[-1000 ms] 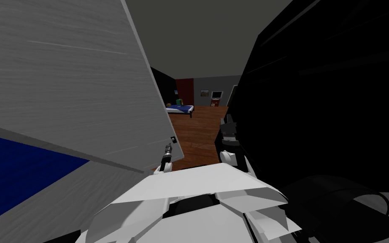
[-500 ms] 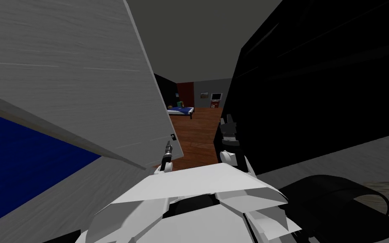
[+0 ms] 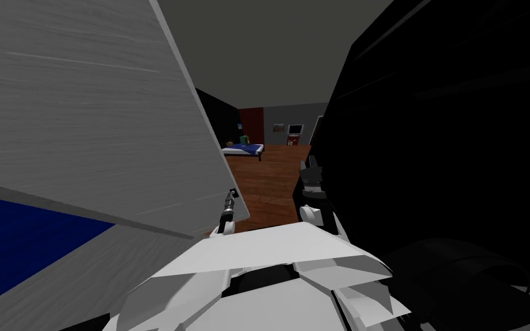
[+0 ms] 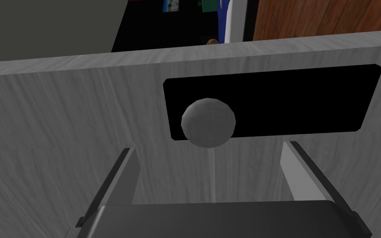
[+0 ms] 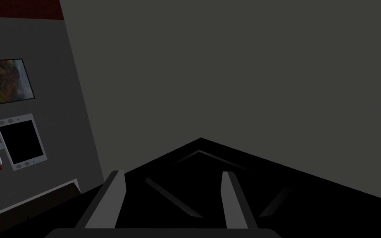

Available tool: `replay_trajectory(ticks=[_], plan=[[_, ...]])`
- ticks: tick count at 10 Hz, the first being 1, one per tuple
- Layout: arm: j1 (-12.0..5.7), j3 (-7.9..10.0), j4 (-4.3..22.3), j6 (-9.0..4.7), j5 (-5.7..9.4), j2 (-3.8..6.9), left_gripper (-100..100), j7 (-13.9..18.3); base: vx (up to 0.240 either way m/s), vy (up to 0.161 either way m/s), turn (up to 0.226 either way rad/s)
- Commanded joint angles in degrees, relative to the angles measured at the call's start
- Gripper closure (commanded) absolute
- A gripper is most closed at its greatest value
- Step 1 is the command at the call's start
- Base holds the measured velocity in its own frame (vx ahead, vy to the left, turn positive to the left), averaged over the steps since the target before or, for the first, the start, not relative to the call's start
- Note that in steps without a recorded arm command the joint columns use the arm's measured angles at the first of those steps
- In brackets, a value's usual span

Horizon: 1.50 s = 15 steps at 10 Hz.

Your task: Push the door open

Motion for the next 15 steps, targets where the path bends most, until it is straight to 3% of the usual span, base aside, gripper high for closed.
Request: replay_trajectory(ticks=[1,3,4,10,15], plan=[[0.08,0.15,0.1,-0.29,0.10,-0.09,-100,-0.1,0.230,0.034,-0.027],[0.03,0.19,0.2,-0.40,0.12,-0.13,-100,-0.2,0.143,0.007,-0.008],[0.03,0.19,0.2,-0.40,0.12,-0.13,100,-0.2,-0.016,-0.002,-0.008],[-0.03,0.45,0.8,-0.46,0.53,0.23,100,-0.2,0.002,0.002,0.002],[-0.43,1.36,2.3,-0.99,1.83,1.39,100,-0.2,0.184,-0.028,0.045]])
